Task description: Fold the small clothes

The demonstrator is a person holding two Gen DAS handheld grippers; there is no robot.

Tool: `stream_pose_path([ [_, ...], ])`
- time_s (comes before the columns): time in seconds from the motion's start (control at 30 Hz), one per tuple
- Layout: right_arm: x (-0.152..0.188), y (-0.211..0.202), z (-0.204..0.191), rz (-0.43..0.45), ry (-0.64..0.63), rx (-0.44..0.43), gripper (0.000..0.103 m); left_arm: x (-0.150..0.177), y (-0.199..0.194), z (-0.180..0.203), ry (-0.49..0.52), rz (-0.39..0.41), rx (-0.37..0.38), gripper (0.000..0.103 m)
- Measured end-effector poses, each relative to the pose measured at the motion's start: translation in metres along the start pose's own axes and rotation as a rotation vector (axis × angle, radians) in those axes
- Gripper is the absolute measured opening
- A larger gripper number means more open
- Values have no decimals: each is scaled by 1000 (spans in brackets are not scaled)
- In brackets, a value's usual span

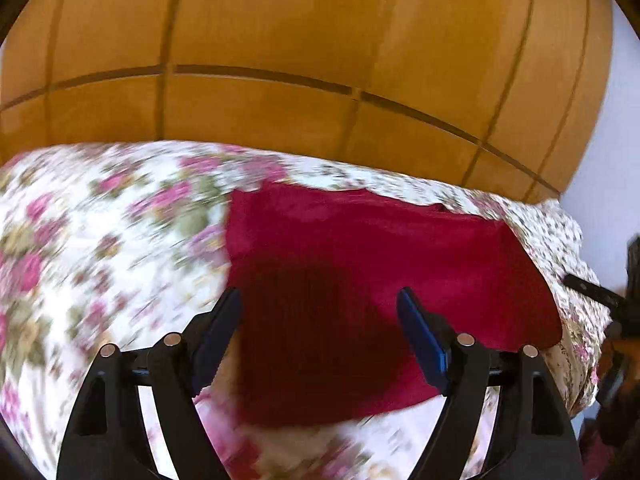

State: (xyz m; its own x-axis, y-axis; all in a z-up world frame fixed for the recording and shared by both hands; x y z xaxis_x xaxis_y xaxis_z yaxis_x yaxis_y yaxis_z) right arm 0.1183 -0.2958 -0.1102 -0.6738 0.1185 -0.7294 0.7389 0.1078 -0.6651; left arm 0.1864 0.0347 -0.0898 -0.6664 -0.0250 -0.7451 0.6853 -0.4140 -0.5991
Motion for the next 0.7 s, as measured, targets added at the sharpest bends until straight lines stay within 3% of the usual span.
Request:
stream_pose_path([
  [0.2,-24,68,-28,-80,-93,-9,49,-16,72,40,135,-129,15,77],
  [0.27,-25,90,-28,-112,-115,13,49,-22,94,41,166,-148,-11,77],
  [0.37,-21,120,-14,-158,-127,85,49,-32,131,24,199,-170,-120,77],
  [0.4,-21,128,-6,-161,-123,109,52,-33,142,16,203,-176,-161,80],
  [0.43,-21,134,1,-145,-102,121,60,-33,151,9,200,-183,-177,92],
  [0.57,-23,144,12,-99,-51,115,66,-31,175,-12,98,-205,-106,100],
  [0.7,-25,142,12,-77,-51,110,67,-30,173,-10,120,-187,-121,100],
])
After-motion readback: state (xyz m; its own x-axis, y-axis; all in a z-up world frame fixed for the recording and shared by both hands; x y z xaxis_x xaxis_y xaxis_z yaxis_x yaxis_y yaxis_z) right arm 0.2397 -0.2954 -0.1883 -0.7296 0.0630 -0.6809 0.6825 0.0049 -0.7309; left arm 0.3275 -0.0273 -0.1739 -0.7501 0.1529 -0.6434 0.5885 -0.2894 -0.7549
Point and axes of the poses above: each gripper's, at about its wrist camera, not at the fingertips, and y roughly the way its jaws point, z to its right, x to its underside, the point moved 9 cm from there along y, roughly the way its jaws point, and after that the axes turned 4 degrees about x, right-handed, at the moved point
